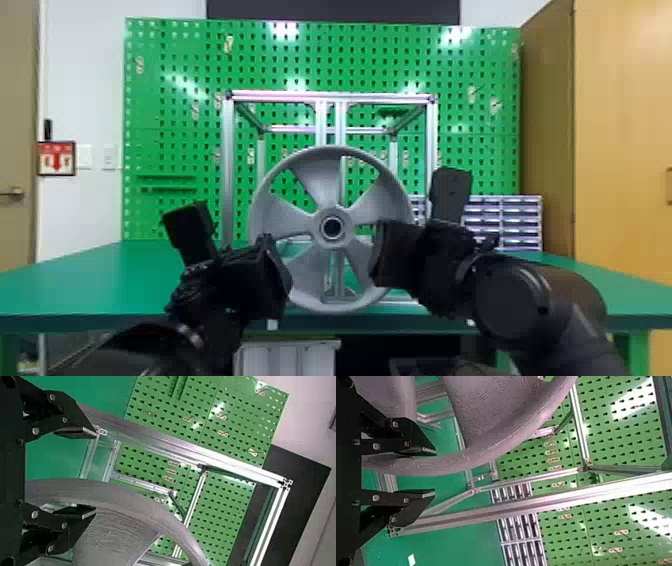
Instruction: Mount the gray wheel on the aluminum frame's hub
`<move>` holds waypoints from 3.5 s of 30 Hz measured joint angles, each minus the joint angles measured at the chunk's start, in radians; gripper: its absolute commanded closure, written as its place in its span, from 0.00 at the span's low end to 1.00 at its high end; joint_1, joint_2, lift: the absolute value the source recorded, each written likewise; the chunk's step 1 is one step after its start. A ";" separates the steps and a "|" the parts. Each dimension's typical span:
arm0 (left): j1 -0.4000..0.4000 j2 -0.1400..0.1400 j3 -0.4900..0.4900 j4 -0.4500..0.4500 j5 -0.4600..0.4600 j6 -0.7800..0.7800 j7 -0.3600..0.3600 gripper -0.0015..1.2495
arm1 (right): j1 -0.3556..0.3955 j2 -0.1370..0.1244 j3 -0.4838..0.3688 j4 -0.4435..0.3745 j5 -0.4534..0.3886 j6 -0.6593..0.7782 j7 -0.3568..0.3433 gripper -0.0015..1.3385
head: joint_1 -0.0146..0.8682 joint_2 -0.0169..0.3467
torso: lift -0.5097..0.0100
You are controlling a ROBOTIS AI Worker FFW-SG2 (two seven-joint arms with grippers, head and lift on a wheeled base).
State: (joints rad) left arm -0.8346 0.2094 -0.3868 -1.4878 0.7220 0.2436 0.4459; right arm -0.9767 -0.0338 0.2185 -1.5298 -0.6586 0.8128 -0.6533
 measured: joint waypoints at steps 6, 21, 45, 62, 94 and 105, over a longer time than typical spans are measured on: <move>0.000 -0.001 0.006 0.000 -0.006 0.006 -0.019 0.37 | 0.004 0.000 -0.008 0.000 -0.006 -0.010 0.019 0.57 | 0.01 0.06 | 0.02; 0.002 -0.002 0.015 0.000 -0.023 0.011 -0.050 0.09 | 0.021 -0.003 -0.016 0.000 0.005 -0.056 0.095 0.33 | 0.01 0.06 | 0.02; 0.007 -0.002 0.034 -0.007 -0.034 0.016 -0.108 0.00 | 0.060 -0.007 -0.049 0.000 0.013 -0.163 0.263 0.09 | 0.01 0.06 | 0.02; 0.021 0.001 0.051 -0.026 -0.030 0.025 -0.108 0.00 | 0.084 -0.010 -0.053 -0.008 0.009 -0.181 0.267 0.09 | 0.01 0.06 | 0.02; 0.321 0.127 0.165 -0.416 -0.159 0.112 -0.106 0.05 | 0.457 -0.092 -0.129 -0.386 0.054 -0.173 0.267 0.09 | 0.01 0.06 | 0.02; 0.471 0.137 0.232 -0.437 -0.229 0.112 -0.175 0.09 | 0.613 -0.114 -0.138 -0.435 0.122 -0.196 0.267 0.09 | 0.01 0.06 | 0.02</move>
State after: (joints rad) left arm -0.3640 0.3462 -0.1546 -1.9250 0.4926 0.3556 0.2708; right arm -0.3638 -0.1483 0.0810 -1.9649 -0.5362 0.6169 -0.3864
